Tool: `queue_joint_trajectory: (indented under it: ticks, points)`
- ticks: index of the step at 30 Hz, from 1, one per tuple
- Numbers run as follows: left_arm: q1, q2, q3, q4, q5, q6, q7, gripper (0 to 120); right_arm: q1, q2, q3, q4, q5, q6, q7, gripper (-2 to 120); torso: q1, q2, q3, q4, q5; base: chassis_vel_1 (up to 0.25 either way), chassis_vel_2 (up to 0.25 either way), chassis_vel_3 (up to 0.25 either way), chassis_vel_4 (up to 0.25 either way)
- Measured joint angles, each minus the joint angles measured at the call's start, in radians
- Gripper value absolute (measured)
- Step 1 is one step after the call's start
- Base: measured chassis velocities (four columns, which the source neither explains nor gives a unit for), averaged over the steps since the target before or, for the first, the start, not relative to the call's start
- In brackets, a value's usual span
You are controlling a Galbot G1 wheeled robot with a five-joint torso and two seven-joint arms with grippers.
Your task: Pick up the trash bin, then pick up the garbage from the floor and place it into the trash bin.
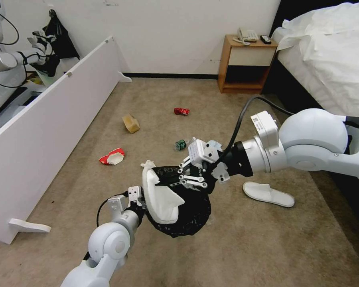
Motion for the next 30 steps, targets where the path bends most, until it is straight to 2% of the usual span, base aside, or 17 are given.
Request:
queue_joint_trajectory:
  ticks: [9, 20, 22, 23, 25, 26, 28, 29, 30]
  points:
    - [0.011, -0.005, -0.001, -0.010, -0.008, 0.007, 0.000, 0, -0.033, -0.001, 0.000, -0.023, -0.036, 0.010, -0.012, 0, 0.000, 0.000, 0.000, 0.0000, -0.0001, 0.000, 0.000, 0.000, 0.000]
    - [0.018, -0.005, -0.008, -0.027, -0.033, 0.010, -0.005, 0, -0.142, -0.057, 0.049, -0.080, -0.107, 0.022, -0.009, 1, 0.000, 0.000, 0.000, 0.0002, -0.0001, 0.000, 0.000, 0.000, 0.000]
    - [0.017, -0.006, -0.008, -0.028, -0.036, 0.010, -0.007, 0, -0.159, -0.068, 0.055, -0.089, -0.119, 0.024, -0.007, 8, 0.000, 0.000, 0.000, 0.0002, -0.0002, 0.000, 0.000, 0.000, 0.000]
    - [0.017, -0.006, -0.008, -0.028, -0.036, 0.010, -0.007, 0, -0.159, -0.068, 0.055, -0.089, -0.119, 0.024, -0.007, 8, 0.000, 0.000, 0.000, 0.0002, -0.0002, 0.000, 0.000, 0.000, 0.000]
    - [0.014, -0.007, -0.008, -0.028, -0.041, 0.011, -0.008, 0, -0.169, -0.074, 0.057, -0.098, -0.129, 0.025, -0.008, 20, 0.000, 0.000, 0.000, 0.0001, -0.0001, 0.000, 0.000, 0.000, 0.000]
    - [0.014, -0.007, -0.008, -0.028, -0.041, 0.011, -0.008, 0, -0.169, -0.074, 0.057, -0.098, -0.129, 0.025, -0.008, 20, 0.000, 0.000, 0.000, 0.0001, -0.0001, 0.000, 0.000, 0.000, 0.000]
    - [0.012, -0.008, -0.009, -0.029, -0.046, 0.011, -0.011, 0, -0.174, -0.074, 0.057, -0.103, -0.136, 0.026, -0.015, 32, 0.000, 0.000, 0.000, 0.0001, -0.0002, 0.000, 0.000, 0.000, 0.000]
    - [0.012, -0.008, -0.009, -0.029, -0.046, 0.011, -0.011, 0, -0.174, -0.074, 0.057, -0.103, -0.136, 0.026, -0.015, 32, 0.000, 0.000, 0.000, 0.0001, -0.0002, 0.000, 0.000, 0.000, 0.000]
    - [0.011, -0.008, -0.010, -0.029, -0.048, 0.011, -0.012, 0, -0.179, -0.073, 0.054, -0.104, -0.141, 0.027, -0.018, 37, 0.000, 0.000, 0.000, 0.0001, -0.0002, 0.000, 0.000, 0.000, 0.000]
